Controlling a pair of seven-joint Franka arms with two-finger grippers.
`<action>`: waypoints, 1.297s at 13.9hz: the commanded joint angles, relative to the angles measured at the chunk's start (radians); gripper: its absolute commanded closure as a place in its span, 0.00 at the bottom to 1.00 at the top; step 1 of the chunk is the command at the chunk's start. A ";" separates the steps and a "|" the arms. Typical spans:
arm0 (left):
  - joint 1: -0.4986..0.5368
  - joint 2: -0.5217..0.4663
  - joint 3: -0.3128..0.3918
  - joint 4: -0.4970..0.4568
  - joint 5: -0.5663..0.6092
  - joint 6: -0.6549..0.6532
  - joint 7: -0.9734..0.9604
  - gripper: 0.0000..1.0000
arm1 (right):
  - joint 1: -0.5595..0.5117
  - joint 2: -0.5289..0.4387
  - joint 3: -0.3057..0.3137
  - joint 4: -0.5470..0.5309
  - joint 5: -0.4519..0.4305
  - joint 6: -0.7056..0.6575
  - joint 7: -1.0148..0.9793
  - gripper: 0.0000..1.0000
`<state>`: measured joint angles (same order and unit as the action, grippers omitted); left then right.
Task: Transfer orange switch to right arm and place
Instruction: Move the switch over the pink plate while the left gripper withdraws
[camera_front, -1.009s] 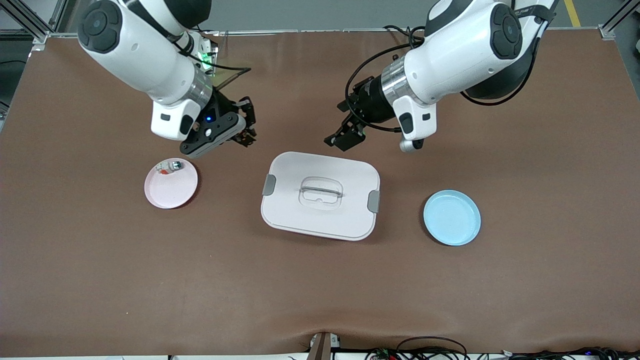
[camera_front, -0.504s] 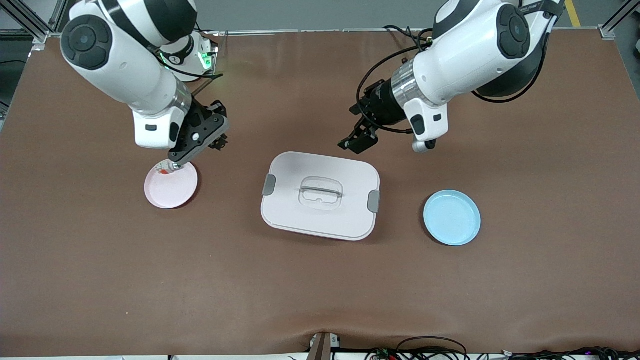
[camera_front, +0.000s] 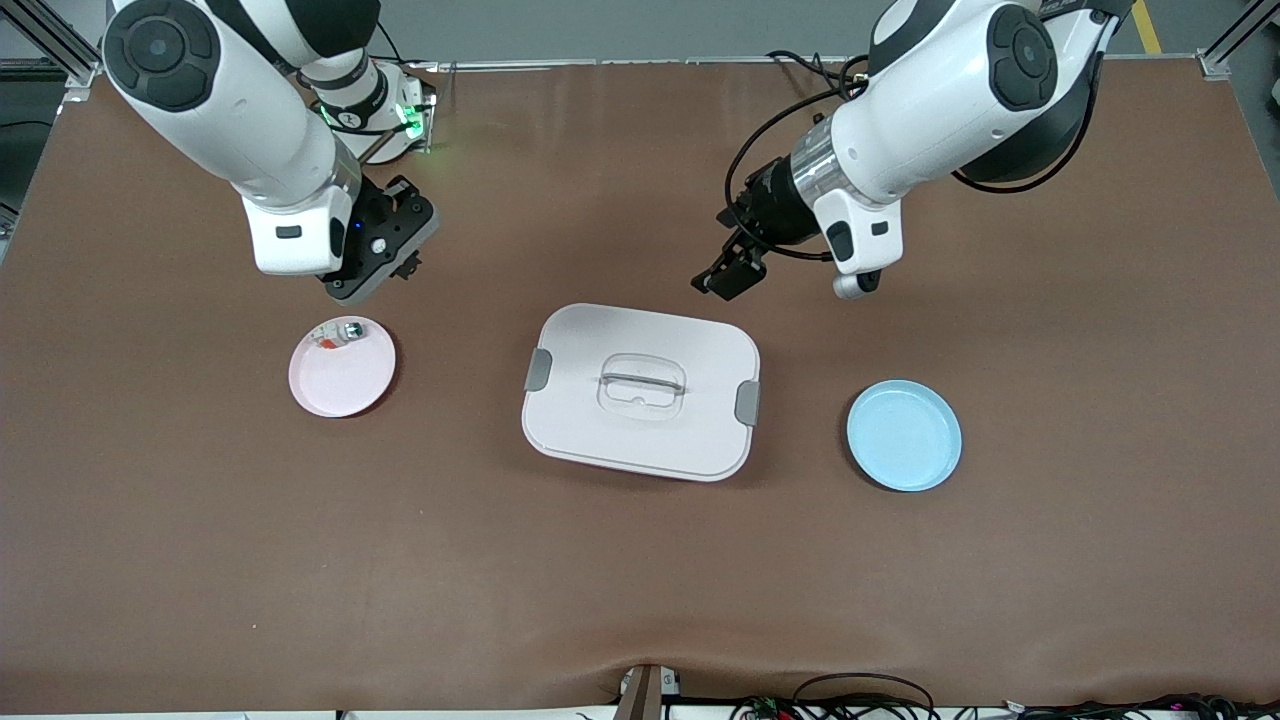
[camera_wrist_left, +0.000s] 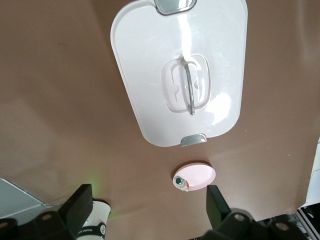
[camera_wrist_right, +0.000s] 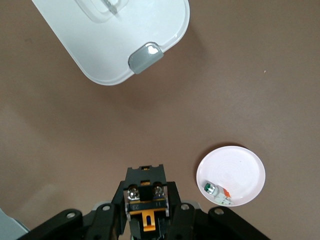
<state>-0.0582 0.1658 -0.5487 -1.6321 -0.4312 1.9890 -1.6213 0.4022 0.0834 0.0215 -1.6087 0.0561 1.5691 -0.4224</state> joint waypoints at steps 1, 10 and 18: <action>0.017 -0.071 0.000 -0.081 0.014 -0.004 0.069 0.00 | -0.016 -0.013 0.011 -0.008 -0.027 -0.014 -0.056 1.00; 0.078 -0.184 0.001 -0.244 0.022 -0.009 0.328 0.00 | -0.019 -0.019 0.011 -0.232 -0.102 0.242 -0.212 1.00; 0.121 -0.220 0.000 -0.279 0.103 -0.111 0.575 0.00 | -0.190 -0.016 0.011 -0.471 -0.104 0.557 -0.671 1.00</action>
<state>0.0434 -0.0190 -0.5469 -1.8920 -0.3460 1.9034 -1.0991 0.2546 0.0900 0.0160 -2.0204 -0.0312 2.0731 -1.0117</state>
